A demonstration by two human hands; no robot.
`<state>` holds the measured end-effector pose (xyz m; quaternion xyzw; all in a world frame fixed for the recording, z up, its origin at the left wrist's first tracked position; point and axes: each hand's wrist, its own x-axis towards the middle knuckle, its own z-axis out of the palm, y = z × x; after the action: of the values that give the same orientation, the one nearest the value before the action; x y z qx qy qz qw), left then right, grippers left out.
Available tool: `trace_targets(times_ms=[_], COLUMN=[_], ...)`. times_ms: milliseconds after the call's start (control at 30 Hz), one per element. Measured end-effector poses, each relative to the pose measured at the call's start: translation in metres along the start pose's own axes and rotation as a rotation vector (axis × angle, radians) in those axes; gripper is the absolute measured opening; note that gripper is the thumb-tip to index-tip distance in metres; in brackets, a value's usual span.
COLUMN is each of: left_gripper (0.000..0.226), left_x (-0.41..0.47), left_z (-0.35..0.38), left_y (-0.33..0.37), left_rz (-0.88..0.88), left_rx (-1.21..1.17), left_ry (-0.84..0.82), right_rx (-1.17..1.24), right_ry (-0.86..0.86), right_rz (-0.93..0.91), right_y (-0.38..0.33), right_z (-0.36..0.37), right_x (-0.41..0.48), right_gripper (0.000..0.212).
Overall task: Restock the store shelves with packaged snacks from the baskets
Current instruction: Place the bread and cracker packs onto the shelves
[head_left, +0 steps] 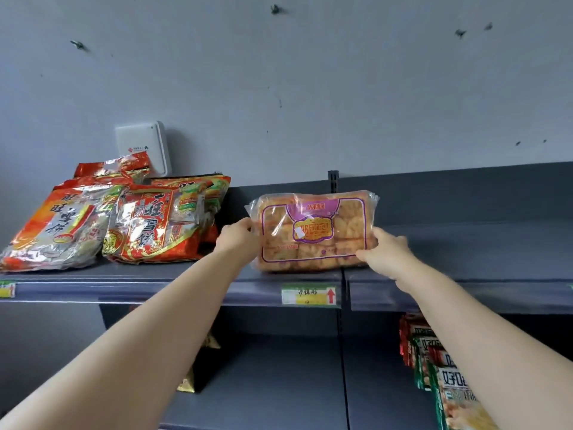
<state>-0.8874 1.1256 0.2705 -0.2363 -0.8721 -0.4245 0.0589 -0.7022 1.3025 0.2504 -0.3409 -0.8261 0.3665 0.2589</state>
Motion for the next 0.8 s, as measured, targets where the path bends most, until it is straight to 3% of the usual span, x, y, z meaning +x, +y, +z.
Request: trace_targets(times_ms=[133, 267, 333, 433, 500, 567, 633, 733, 800], left_gripper=[0.008, 0.026, 0.028, 0.020, 0.040, 0.064, 0.080, 0.062, 0.051], left_x=[0.033, 0.069, 0.089, 0.119, 0.139, 0.150, 0.148, 0.141, 0.130], left_z=[0.016, 0.026, 0.032, 0.041, 0.050, 0.061, 0.071, 0.081, 0.087], left_y=[-0.003, -0.004, -0.005, -0.008, -0.011, -0.005, 0.005, 0.022, 0.033], left_rz=[-0.088, -0.100, -0.105, -0.140, -0.133, -0.132, -0.139, -0.094, -0.055], left_rx=[-0.141, -0.226, -0.275, -0.342, -0.355, -0.432, -0.432, -0.283, -0.283], left_ry=[-0.032, -0.033, -0.029, -0.086, -0.164, -0.280, -0.296, -0.084, -0.085], right_rx=[-0.252, -0.304, -0.250, -0.115, -0.011, 0.013, -0.059, -0.101, -0.152], right_ry=[-0.037, -0.052, -0.029, -0.077, -0.152, -0.211, -0.217, -0.185, -0.203], right_rz=[0.013, -0.043, -0.025, -0.004, 0.012, 0.057, 0.073, 0.038, -0.009], right_y=[-0.007, -0.016, -0.017, -0.021, -0.028, -0.037, -0.046, -0.051, -0.048], right_z=[-0.006, 0.000, 0.012, 0.030, 0.041, 0.052, 0.057, 0.054, 0.047], right_x=[0.038, 0.077, 0.097, 0.127, 0.141, 0.150, 0.150, 0.148, 0.142], right_gripper=[0.058, 0.023, 0.020, 0.029, 0.048, 0.082, 0.094, 0.070, 0.048])
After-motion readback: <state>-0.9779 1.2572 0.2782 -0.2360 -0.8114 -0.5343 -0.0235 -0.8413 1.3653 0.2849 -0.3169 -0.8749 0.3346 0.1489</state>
